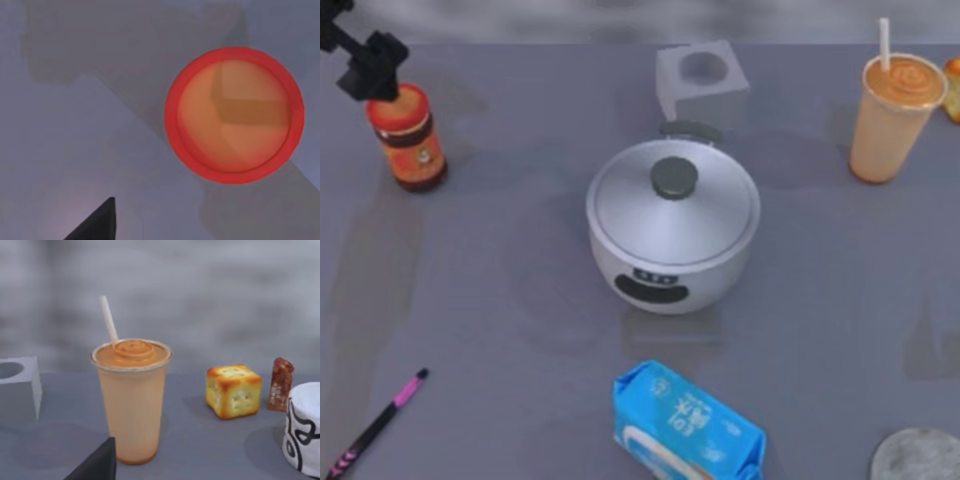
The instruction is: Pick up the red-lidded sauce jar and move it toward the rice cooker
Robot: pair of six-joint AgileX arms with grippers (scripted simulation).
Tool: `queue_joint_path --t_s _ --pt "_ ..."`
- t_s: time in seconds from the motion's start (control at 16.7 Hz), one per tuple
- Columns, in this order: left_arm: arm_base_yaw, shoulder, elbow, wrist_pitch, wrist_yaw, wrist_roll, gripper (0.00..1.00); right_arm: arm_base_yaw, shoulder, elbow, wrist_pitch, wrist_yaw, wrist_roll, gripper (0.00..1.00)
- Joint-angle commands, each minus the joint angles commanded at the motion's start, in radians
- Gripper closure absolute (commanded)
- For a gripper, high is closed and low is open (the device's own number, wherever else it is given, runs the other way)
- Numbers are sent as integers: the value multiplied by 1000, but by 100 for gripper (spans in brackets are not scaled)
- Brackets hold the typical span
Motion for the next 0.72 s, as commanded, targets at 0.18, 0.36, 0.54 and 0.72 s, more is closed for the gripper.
queue_joint_path --t_s 0.18,0.36,0.54,0.72 --pt "2 189 194 -104 12 68 0 0 0 0 0 0 0 0" --pt "3 304 315 -166 19 110 0 0 0 0 0 0 0 0" --pt "3 335 348 -182 21 121 0 0 0 0 0 0 0 0" --pt "3 335 348 -182 21 121 0 0 0 0 0 0 0 0"
